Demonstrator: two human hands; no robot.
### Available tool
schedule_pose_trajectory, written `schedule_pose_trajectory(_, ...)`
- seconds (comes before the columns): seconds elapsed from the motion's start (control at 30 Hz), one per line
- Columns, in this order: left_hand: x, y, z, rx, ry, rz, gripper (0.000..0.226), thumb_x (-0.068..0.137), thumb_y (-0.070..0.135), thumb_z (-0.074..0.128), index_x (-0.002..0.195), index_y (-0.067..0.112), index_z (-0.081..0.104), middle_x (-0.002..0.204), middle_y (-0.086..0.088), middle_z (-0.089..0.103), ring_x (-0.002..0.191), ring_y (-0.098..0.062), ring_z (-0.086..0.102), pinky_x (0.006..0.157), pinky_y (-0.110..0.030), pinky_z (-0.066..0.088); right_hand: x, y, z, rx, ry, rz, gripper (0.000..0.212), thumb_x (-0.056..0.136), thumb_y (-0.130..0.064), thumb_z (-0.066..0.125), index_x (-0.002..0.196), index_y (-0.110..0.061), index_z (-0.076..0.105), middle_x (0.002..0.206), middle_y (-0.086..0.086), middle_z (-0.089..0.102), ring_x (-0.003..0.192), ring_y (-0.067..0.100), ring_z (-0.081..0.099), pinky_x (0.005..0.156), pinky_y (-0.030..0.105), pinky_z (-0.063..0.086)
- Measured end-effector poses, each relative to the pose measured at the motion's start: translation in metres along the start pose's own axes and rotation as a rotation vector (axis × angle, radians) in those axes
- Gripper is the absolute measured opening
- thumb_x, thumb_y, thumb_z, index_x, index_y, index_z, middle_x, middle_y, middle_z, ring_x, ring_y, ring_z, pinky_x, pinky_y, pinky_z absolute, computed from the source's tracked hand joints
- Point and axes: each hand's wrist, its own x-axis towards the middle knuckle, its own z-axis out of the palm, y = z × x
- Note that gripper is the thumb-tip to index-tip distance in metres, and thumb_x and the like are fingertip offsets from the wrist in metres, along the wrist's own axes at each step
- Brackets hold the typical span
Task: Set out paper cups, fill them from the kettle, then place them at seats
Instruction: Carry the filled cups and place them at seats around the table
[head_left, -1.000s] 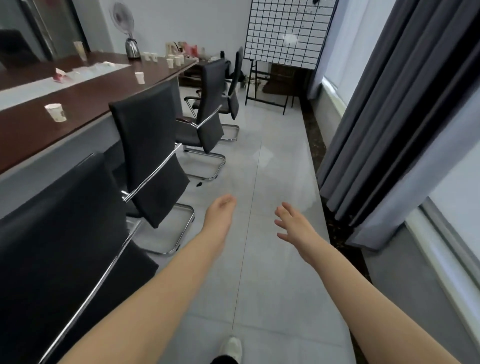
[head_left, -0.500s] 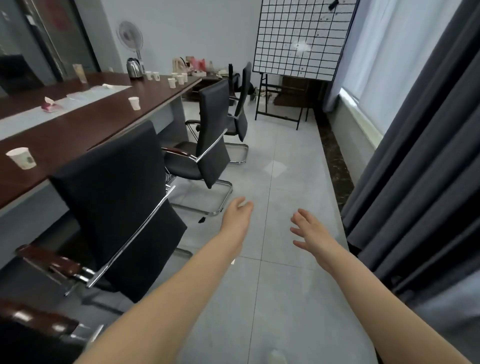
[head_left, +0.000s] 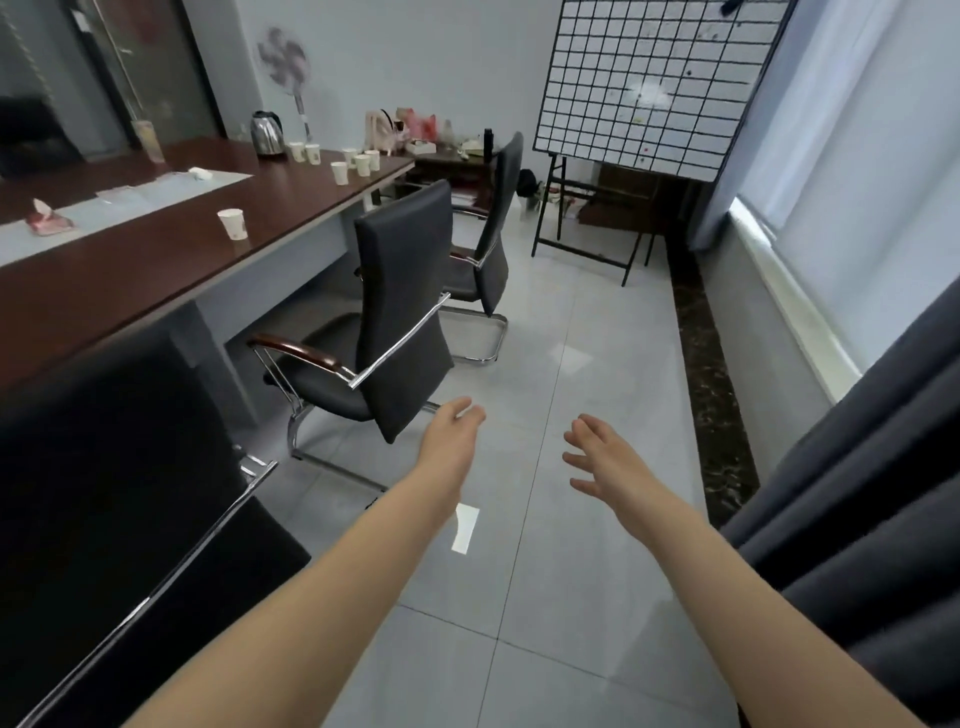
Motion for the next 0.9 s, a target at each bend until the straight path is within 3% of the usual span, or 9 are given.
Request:
schedule_pose_trajectory(0.2,0.119,0.033,0.039,-0.064,0.034,-0.003,0.038,0.091,0.024,0.055,0.130,0.025,0.051,0.132,-0.001,0.054,0.122,-0.017,0.049,0.107,-0.037,0.038,0.127,-0.031,-0.019,-0.018,-0.022,0.006,0.053,0.101,-0.039,0.039,0.149,-0.020,0.027,0.146,0.001,0.042,0.117,0.017,0.052,0.100,0.037,0.045)
schedule_pose_trajectory(0.53,0.367,0.127,0.125,-0.060,-0.053,0.030,0.043,0.094,0.026,0.053,0.135,0.020,0.047,0.133,0.000,0.052,0.124,-0.017,0.047,0.109,-0.041,0.035,0.382,-0.117,-0.069,-0.021,0.034,-0.019,0.053,0.102,-0.038,0.036,0.149,-0.019,0.025,0.148,0.002,0.040,0.124,0.020,0.049,0.100,0.037,0.045)
schedule_pose_trajectory(0.9,0.598,0.213,0.247,-0.101,-0.065,0.050,0.039,0.094,0.020,0.053,0.133,0.019,0.050,0.137,0.001,0.052,0.127,-0.015,0.047,0.111,-0.039,0.034,0.633,-0.184,-0.146,-0.035,0.054,-0.020,0.051,0.101,-0.039,0.037,0.147,-0.017,0.030,0.143,0.001,0.042,0.112,0.014,0.050,0.098,0.037,0.046)
